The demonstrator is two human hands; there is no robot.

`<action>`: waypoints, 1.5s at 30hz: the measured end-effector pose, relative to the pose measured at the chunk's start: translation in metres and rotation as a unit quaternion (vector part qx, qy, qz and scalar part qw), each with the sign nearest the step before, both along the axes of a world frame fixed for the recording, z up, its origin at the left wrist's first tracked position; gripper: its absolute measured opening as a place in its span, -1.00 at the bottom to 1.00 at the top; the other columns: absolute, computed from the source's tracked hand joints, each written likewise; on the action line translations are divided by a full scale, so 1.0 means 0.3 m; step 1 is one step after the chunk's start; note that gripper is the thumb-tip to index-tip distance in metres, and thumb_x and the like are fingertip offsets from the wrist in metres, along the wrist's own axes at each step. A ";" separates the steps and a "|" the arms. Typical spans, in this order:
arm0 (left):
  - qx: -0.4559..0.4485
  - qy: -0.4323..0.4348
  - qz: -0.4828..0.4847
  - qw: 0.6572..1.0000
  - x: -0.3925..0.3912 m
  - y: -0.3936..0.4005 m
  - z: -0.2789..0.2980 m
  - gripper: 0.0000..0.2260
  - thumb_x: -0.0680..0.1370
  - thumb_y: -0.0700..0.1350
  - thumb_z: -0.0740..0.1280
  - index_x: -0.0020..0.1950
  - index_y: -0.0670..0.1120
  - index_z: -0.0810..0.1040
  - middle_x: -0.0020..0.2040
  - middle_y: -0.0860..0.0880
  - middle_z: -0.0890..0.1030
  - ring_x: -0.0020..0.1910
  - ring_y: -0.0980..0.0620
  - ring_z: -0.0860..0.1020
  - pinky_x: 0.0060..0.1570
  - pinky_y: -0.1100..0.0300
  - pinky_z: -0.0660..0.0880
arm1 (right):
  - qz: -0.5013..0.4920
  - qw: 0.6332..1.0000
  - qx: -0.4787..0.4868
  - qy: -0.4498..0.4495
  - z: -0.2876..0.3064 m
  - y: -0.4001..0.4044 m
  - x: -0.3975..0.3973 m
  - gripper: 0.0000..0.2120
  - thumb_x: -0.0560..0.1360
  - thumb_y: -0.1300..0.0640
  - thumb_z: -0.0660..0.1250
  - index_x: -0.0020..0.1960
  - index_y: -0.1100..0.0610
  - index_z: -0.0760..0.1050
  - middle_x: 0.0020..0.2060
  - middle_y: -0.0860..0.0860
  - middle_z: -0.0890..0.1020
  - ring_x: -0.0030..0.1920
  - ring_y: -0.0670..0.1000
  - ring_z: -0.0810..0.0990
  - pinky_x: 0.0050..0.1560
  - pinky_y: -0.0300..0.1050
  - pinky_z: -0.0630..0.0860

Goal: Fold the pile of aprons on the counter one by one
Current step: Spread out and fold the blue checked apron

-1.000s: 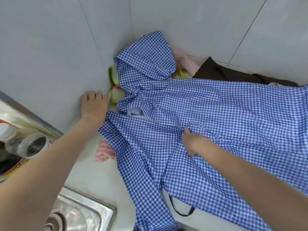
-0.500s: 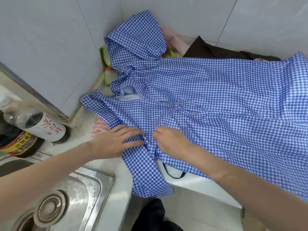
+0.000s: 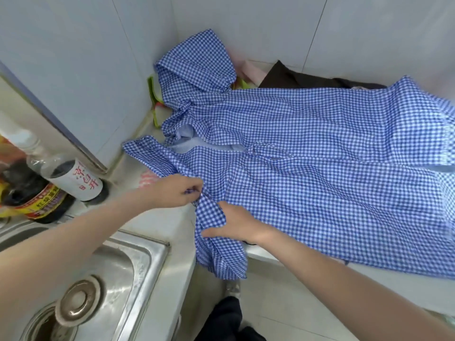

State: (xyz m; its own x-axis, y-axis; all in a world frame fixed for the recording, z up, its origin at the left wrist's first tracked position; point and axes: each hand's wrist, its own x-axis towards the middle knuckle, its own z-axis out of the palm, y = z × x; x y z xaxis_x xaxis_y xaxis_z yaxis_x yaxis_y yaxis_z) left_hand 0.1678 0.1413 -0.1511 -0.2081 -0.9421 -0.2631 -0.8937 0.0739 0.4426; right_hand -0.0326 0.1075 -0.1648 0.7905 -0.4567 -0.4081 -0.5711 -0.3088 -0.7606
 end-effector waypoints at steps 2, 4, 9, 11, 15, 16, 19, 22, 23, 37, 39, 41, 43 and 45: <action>0.074 0.014 0.029 0.997 0.020 -0.046 0.074 -0.82 0.57 -0.05 0.17 -0.23 0.00 0.35 -0.32 0.10 0.40 -0.34 0.13 0.38 -0.30 0.37 0.31 | -0.086 0.995 0.054 -0.021 0.024 0.005 0.012 -0.64 0.43 0.12 0.43 0.19 0.16 0.46 0.13 0.04 0.59 0.03 -0.04 0.54 0.08 -0.13 0.47; 0.116 -0.011 0.052 0.992 0.060 -0.092 0.111 -0.81 0.60 -0.20 0.19 -0.22 -0.06 0.38 -0.30 0.08 0.42 -0.29 0.08 0.40 -0.28 0.37 0.30 | -0.129 0.975 0.178 -0.015 0.043 -0.003 0.005 -0.67 0.44 0.22 0.41 0.18 0.21 0.50 0.12 0.07 0.61 0.06 0.03 0.60 0.14 -0.07 0.52; 0.202 -0.108 0.059 0.972 0.101 -0.151 0.083 -0.83 0.61 -0.17 0.14 -0.18 -0.13 0.39 -0.19 -0.08 0.47 -0.19 0.00 0.40 -0.13 0.15 0.31 | -0.178 0.896 0.404 -0.039 0.171 -0.156 -0.144 -0.91 0.48 0.35 0.33 -0.16 0.24 0.58 -0.19 0.06 0.67 -0.16 -0.02 0.64 -0.05 -0.19 0.58; 0.227 -0.128 0.052 0.964 0.104 -0.161 0.066 -0.86 0.61 -0.14 0.15 -0.07 -0.13 0.45 -0.04 -0.11 0.54 -0.07 0.00 0.45 0.01 0.10 0.36 | -0.217 0.882 0.413 -0.064 0.243 -0.265 -0.221 -0.94 0.45 0.35 0.32 -0.13 0.27 0.56 -0.21 0.10 0.67 -0.18 0.00 0.63 -0.10 -0.18 0.59; 0.234 -0.140 0.037 0.961 0.100 -0.199 0.068 -0.84 0.63 -0.13 0.11 0.03 -0.08 0.48 0.14 -0.11 0.56 0.00 0.04 0.43 0.18 0.12 0.34 | -0.243 0.944 0.217 0.050 0.358 -0.457 -0.346 -0.88 0.55 0.21 0.27 0.05 0.17 0.53 -0.04 0.05 0.62 -0.10 -0.02 0.58 -0.13 -0.16 0.56; 0.225 -0.135 0.037 0.964 0.100 -0.207 0.070 -0.82 0.64 -0.12 0.11 0.02 -0.10 0.49 0.13 -0.11 0.57 -0.01 0.05 0.43 0.18 0.13 0.34 | -0.244 0.955 0.130 0.109 0.372 -0.493 -0.365 -0.92 0.56 0.15 0.27 0.00 0.13 0.52 -0.02 0.02 0.59 -0.08 -0.02 0.57 -0.15 -0.16 0.53; 0.175 -0.108 0.034 0.978 0.088 -0.247 0.085 -0.78 0.64 -0.06 0.13 -0.17 -0.04 0.44 -0.14 0.00 0.53 -0.18 0.09 0.42 -0.07 0.25 0.36 | -0.141 0.921 -0.168 0.321 0.338 -0.580 -0.412 -0.72 0.55 0.01 0.28 0.12 0.20 0.50 0.23 0.12 0.49 0.15 0.12 0.50 0.08 -0.09 0.44; 0.193 -0.056 0.044 0.979 0.072 -0.296 0.090 -0.78 0.59 0.08 0.20 -0.16 -0.03 0.42 -0.23 0.06 0.43 -0.25 0.12 0.39 -0.17 0.29 0.32 | -0.093 0.923 -0.185 0.324 0.262 -0.556 -0.381 -0.54 0.57 -0.11 0.21 0.25 0.24 0.44 0.26 0.13 0.48 0.23 0.12 0.46 0.17 -0.09 0.37; 0.233 -0.034 0.047 0.971 0.068 -0.302 0.093 -0.77 0.53 0.13 0.25 -0.05 -0.03 0.45 -0.14 0.05 0.46 -0.17 0.11 0.43 -0.10 0.29 0.35 | -0.089 0.940 -0.161 0.287 0.236 -0.538 -0.361 -0.52 0.56 -0.13 0.20 0.28 0.22 0.42 0.27 0.11 0.47 0.24 0.11 0.45 0.20 -0.08 0.37; 0.130 -0.210 0.016 0.969 0.218 -0.456 0.117 -0.77 0.63 -0.01 0.16 -0.15 -0.09 0.46 -0.17 -0.09 0.56 -0.23 0.00 0.45 -0.13 0.13 0.38 | -0.030 0.959 -0.200 0.198 0.045 -0.507 -0.246 -0.29 0.48 -0.14 0.34 0.48 0.10 0.15 0.35 0.04 0.37 0.38 0.08 0.30 0.40 0.01 0.16; 0.107 -0.241 0.016 0.964 0.178 -0.465 0.083 -0.70 0.64 -0.01 0.13 -0.27 -0.05 0.38 -0.30 -0.02 0.47 -0.32 0.03 0.40 -0.19 0.12 0.37 | -0.019 0.952 -0.175 0.251 0.059 -0.529 -0.269 -0.40 0.51 -0.10 0.31 0.43 0.13 0.24 0.31 0.06 0.36 0.28 0.10 0.40 0.31 -0.01 0.29; 0.111 -0.250 0.022 0.962 0.134 -0.467 0.040 -0.67 0.65 -0.01 0.11 -0.32 -0.03 0.35 -0.35 0.00 0.41 -0.38 0.04 0.36 -0.27 0.15 0.33 | 0.009 0.932 -0.189 0.309 0.065 -0.558 -0.316 -0.66 0.55 0.01 0.28 0.25 0.15 0.40 0.15 0.07 0.41 0.12 0.08 0.46 0.19 -0.01 0.34; 0.115 -0.243 0.029 0.963 0.108 -0.466 0.007 -0.67 0.65 -0.01 0.11 -0.31 -0.02 0.34 -0.38 0.01 0.39 -0.42 0.06 0.34 -0.33 0.18 0.29 | 0.006 0.924 -0.194 0.330 0.072 -0.594 -0.377 -0.92 0.54 0.20 0.25 -0.13 0.13 0.40 -0.17 0.03 0.41 -0.19 -0.01 0.40 -0.14 -0.18 0.31; 0.113 -0.223 0.036 0.968 0.098 -0.469 -0.014 -0.67 0.65 0.01 0.11 -0.30 -0.04 0.34 -0.40 0.02 0.37 -0.46 0.07 0.31 -0.39 0.21 0.24 | -0.018 0.909 -0.184 0.372 0.103 -0.623 -0.431 -0.86 0.53 0.27 0.22 -0.19 0.12 0.35 -0.28 0.01 0.38 -0.30 -0.03 0.32 -0.21 -0.18 0.26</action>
State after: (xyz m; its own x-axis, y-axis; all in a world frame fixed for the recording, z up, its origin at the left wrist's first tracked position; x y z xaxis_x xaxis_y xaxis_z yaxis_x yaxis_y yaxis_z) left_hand 0.1972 0.0007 -0.1554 0.0378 -0.8580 -0.5122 -0.9987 -0.0493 0.0089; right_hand -0.1620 -0.0794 -0.1338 0.3386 -0.6909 -0.6387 -0.9007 -0.4344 -0.0077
